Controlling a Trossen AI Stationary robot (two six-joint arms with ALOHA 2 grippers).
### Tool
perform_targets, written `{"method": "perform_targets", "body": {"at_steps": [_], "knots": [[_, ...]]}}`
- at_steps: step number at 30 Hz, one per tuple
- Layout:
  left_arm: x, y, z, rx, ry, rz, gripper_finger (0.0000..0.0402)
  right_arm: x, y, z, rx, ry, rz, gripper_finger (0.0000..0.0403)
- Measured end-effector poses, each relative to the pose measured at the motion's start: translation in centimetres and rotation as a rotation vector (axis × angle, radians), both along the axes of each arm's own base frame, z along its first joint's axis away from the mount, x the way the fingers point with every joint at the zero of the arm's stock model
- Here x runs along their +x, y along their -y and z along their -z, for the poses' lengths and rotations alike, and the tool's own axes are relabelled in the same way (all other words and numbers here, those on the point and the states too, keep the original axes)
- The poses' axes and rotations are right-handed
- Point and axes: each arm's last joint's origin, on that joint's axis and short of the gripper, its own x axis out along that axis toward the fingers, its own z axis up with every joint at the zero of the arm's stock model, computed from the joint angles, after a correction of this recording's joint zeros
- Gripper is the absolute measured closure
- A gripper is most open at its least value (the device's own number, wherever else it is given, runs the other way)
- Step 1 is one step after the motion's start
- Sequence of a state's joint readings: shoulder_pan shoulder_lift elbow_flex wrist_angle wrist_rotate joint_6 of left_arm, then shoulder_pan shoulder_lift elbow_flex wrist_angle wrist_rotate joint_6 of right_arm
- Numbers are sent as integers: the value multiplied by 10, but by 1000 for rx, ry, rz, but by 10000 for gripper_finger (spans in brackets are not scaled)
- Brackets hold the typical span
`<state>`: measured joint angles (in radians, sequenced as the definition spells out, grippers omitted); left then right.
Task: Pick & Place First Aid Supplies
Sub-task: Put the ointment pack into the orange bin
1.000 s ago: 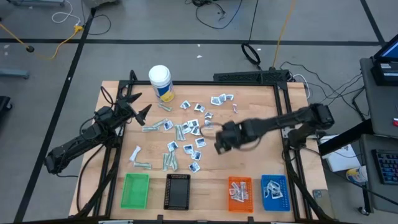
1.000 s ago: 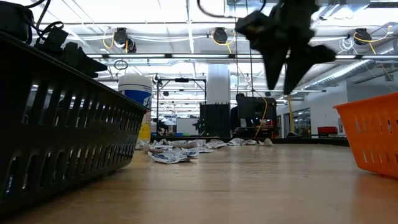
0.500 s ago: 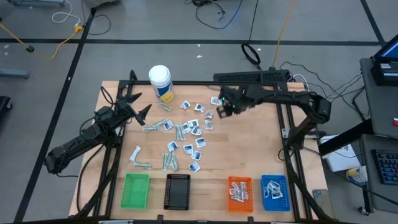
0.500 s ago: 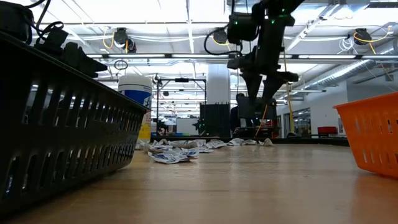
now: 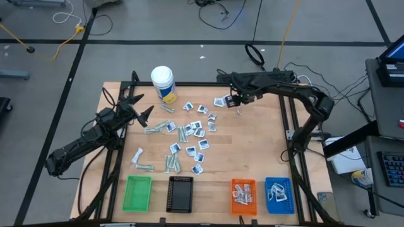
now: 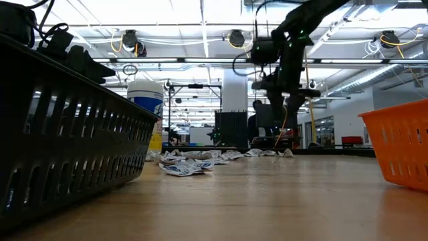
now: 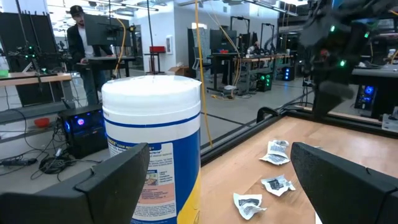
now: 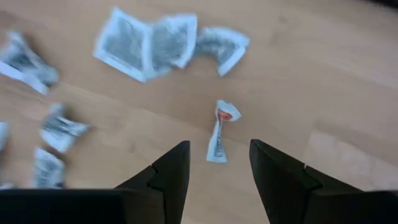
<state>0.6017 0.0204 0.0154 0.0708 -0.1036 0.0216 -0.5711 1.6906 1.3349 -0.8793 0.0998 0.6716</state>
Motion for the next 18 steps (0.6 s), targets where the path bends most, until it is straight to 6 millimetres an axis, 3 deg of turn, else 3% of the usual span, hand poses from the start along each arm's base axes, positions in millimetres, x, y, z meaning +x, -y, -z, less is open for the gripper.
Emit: {"method": "perform_targets", "body": {"at_steps": [9, 18], "knots": [[0, 0, 0, 0, 0, 0, 5, 6, 5, 34, 51, -75, 5, 243], [0, 0, 0, 0, 0, 0, 5, 1, -7, 73, 168, -21, -13, 243]]}}
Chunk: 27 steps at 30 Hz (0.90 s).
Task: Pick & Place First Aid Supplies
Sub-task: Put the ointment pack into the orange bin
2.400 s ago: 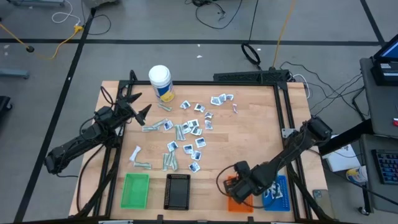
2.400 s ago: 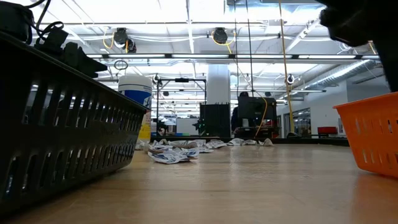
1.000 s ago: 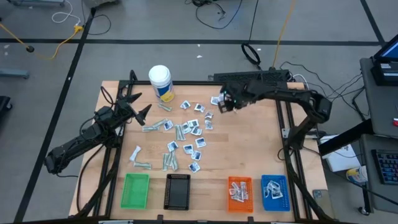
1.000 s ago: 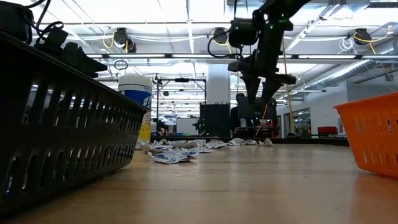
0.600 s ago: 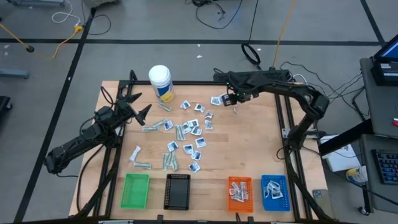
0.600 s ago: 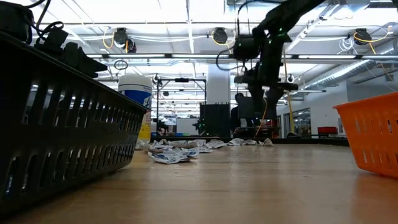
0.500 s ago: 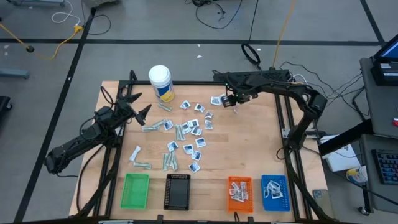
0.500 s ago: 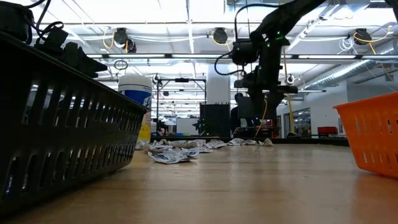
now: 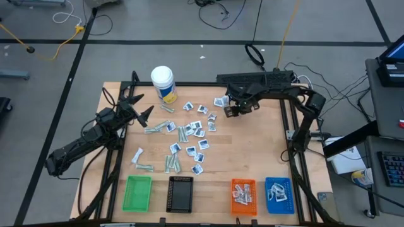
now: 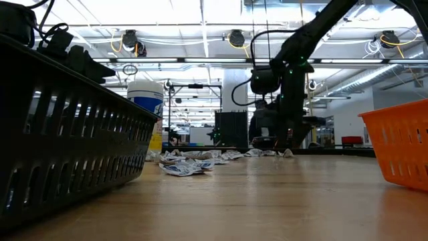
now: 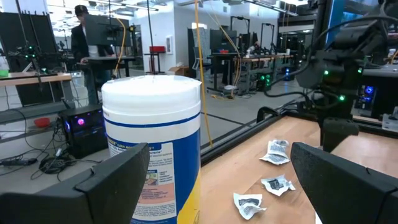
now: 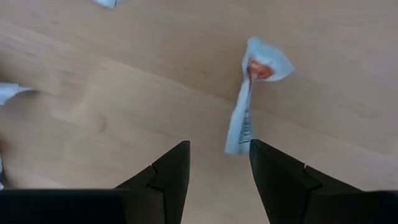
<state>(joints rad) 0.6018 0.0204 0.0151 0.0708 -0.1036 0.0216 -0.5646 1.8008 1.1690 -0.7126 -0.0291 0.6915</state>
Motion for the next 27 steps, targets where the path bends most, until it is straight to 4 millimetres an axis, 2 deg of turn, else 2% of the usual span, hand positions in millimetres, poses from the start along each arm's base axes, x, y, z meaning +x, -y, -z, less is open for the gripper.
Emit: {"method": "perform_targets", "body": {"at_steps": [3, 6, 14, 20, 27], "knots": [[0, 0, 0, 0, 0, 0, 5, 0, -1, 4, -20, 6, -23, 247], [0, 0, 0, 0, 0, 0, 5, 2, 0, 5, -43, 30, -48, 269], [0, 0, 0, 0, 0, 0, 5, 9, 2, 4, -76, 99, -70, 393], [0, 0, 0, 0, 0, 0, 5, 13, -6, 0, -70, 113, -58, 401], [0, 0, 0, 0, 0, 0, 5, 17, -23, -25, -85, 174, -42, 402]]}}
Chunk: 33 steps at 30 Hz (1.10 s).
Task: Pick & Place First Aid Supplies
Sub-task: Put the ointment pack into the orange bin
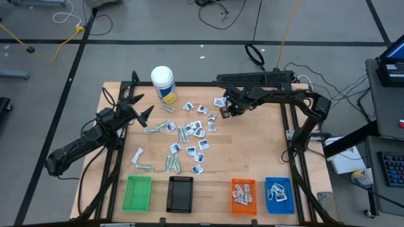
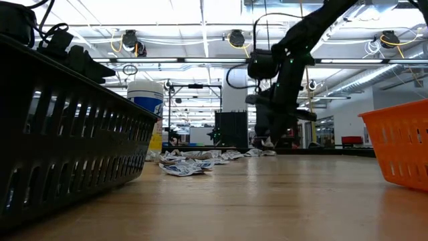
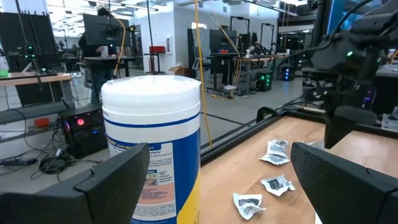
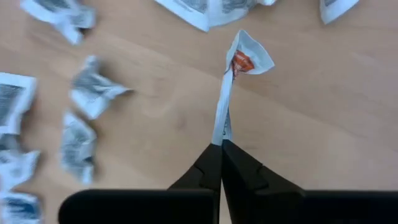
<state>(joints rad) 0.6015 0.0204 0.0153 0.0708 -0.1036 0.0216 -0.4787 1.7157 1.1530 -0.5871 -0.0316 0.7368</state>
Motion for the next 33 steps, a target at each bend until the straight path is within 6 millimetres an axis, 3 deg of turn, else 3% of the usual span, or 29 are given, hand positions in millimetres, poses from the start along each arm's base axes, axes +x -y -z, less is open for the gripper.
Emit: {"method": "perform_targets", "body": {"at_steps": [12, 19, 25, 33], "knots": [[0, 0, 0, 0, 0, 0, 5, -9, -44, -41, -3, 33, 56, 402], [0, 0, 0, 0, 0, 0, 5, -14, -75, -56, -8, 32, 130, 403], [0, 0, 0, 0, 0, -1, 5, -13, -119, -63, 26, 57, 165, 403], [0, 0, 0, 0, 0, 0, 5, -16, -196, -64, 112, 80, 133, 403]]}}
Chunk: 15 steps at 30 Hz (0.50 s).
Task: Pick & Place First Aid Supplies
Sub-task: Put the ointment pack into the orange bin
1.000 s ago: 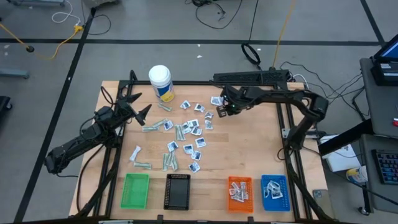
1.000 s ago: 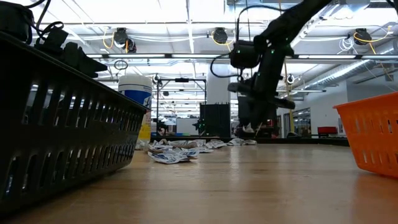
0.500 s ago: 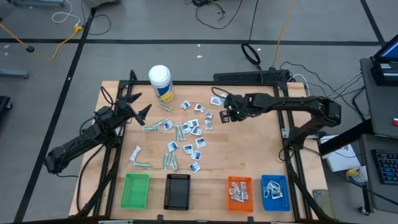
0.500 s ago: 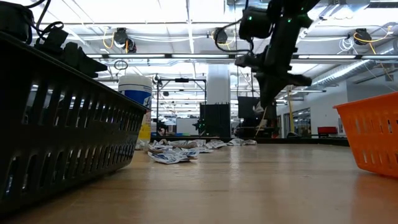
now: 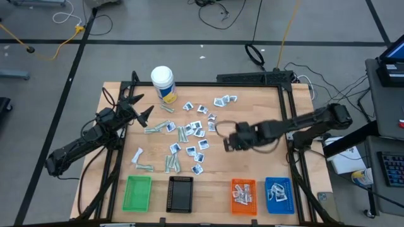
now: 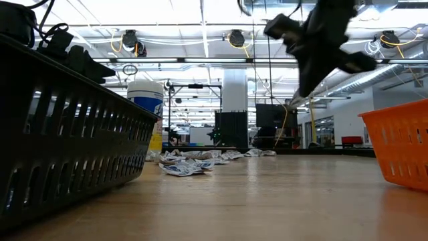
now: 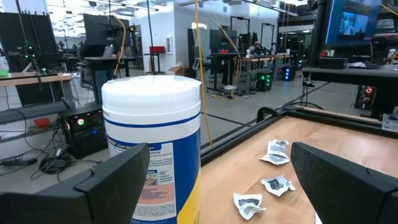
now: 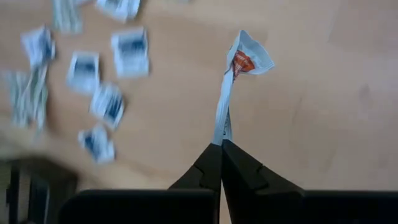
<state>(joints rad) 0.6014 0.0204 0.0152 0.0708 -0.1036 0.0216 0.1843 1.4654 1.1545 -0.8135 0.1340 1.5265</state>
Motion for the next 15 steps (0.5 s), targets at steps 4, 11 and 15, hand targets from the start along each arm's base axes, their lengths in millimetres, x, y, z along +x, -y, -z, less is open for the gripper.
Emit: {"method": "perform_targets", "body": {"at_steps": [4, 11, 15], "knots": [[0, 0, 0, 0, 0, 0, 5, -9, -38, 0, 47, 5, -35, 403], [0, 0, 0, 0, 0, 0, 5, -27, -98, -3, 142, 77, -139, 403], [0, 0, 0, 0, 0, 0, 5, -39, -129, -7, 200, 142, -234, 403]]}}
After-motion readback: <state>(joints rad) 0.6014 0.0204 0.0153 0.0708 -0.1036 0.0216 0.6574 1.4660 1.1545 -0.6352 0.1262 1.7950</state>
